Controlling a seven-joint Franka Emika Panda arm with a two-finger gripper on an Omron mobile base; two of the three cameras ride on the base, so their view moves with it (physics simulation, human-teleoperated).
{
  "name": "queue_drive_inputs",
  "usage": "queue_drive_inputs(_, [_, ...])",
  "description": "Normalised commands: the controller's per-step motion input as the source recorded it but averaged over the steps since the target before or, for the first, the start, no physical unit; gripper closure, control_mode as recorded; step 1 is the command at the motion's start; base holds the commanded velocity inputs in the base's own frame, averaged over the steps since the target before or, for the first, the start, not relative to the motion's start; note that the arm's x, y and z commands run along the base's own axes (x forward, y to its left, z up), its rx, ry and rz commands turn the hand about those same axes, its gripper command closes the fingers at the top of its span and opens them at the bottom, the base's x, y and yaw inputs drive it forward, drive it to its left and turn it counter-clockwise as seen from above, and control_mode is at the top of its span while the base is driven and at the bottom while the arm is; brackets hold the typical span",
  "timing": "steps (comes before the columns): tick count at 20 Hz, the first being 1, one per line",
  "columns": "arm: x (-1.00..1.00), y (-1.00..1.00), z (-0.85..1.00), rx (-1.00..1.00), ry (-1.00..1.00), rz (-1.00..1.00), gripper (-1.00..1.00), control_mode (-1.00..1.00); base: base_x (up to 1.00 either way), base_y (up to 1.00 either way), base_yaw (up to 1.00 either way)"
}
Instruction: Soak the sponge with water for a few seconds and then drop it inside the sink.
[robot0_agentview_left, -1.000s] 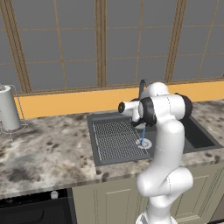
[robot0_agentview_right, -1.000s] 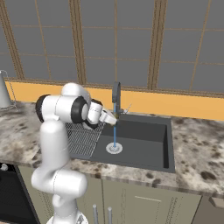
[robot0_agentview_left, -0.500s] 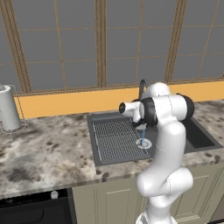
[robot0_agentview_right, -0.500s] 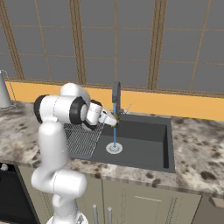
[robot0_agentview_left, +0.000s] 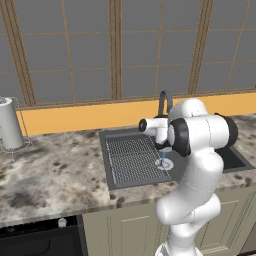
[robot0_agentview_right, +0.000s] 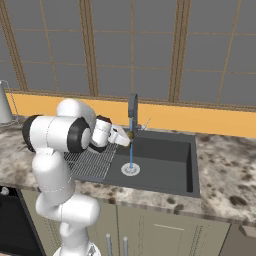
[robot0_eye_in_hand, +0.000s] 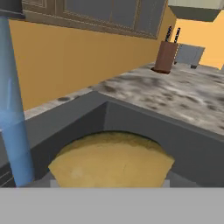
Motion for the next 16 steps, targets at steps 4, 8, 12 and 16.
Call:
queue_drive_inputs(4, [-0.37,0.0,0.38,0.09,0.0,0.04,1.0,-1.0,0.0,0.0,0.0])
queue_drive_inputs(8, [-0.37,0.0,0.33,0.19,0.01,0.05,1.0,-1.0,0.0,0.0,0.0])
queue_drive_inputs(12, [-0.36,0.0,0.36,0.16,0.0,0.09,1.0,-1.0,0.0,0.0,0.0])
queue_drive_inputs(16, [-0.46,0.0,0.42,0.05,0.0,0.12,1.0,-1.0,0.0,0.0,0.0])
